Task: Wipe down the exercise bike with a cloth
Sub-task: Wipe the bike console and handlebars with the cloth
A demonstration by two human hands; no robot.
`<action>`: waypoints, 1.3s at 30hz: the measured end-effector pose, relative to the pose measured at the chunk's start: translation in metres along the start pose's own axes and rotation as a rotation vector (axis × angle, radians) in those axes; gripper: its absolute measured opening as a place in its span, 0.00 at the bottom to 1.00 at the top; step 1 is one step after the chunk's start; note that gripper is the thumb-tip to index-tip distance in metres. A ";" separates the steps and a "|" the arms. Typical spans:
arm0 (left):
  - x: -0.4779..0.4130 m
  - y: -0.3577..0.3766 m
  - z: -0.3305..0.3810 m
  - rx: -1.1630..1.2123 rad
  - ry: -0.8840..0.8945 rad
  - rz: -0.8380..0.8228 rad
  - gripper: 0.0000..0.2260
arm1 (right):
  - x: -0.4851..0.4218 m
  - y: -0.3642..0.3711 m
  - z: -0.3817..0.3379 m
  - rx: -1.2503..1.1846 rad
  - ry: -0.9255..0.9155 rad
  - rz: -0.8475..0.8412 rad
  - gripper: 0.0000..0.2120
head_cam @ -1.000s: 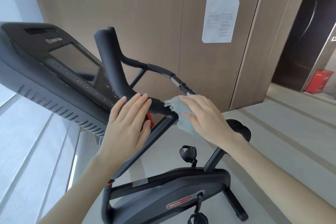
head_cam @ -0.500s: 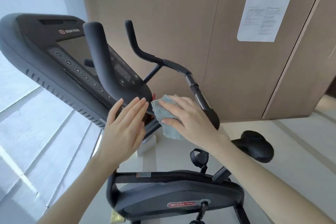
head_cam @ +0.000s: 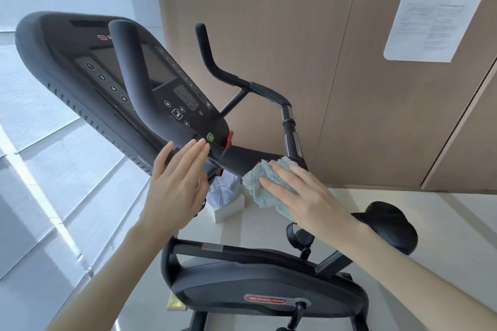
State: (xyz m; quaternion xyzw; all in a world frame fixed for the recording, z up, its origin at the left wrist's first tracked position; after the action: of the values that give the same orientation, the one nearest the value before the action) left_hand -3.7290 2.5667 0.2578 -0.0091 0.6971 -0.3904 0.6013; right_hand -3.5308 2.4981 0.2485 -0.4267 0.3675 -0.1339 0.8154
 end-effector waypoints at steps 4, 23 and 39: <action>0.000 0.001 -0.001 -0.032 -0.007 -0.042 0.19 | -0.014 -0.023 0.023 -0.381 0.126 0.153 0.18; -0.004 -0.001 0.002 -0.007 -0.023 -0.040 0.17 | 0.023 0.004 0.033 -0.382 0.161 -0.023 0.21; -0.006 0.001 0.005 0.134 0.000 -0.109 0.18 | -0.068 0.019 0.049 -0.685 0.283 -0.014 0.19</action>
State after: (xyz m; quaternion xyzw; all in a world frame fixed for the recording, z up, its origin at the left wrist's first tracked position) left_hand -3.7223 2.5680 0.2626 -0.0066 0.6679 -0.4683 0.5784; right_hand -3.5450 2.5745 0.2841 -0.6546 0.4971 -0.0662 0.5657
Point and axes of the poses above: each hand's wrist, its own x-axis away from the middle knuckle, its own y-axis out of the palm, z = x × y, the point moved 6 cm from there along -x, towards the middle knuckle, and after that the axes turned 13 degrees about -y, right-handed, at the moved point
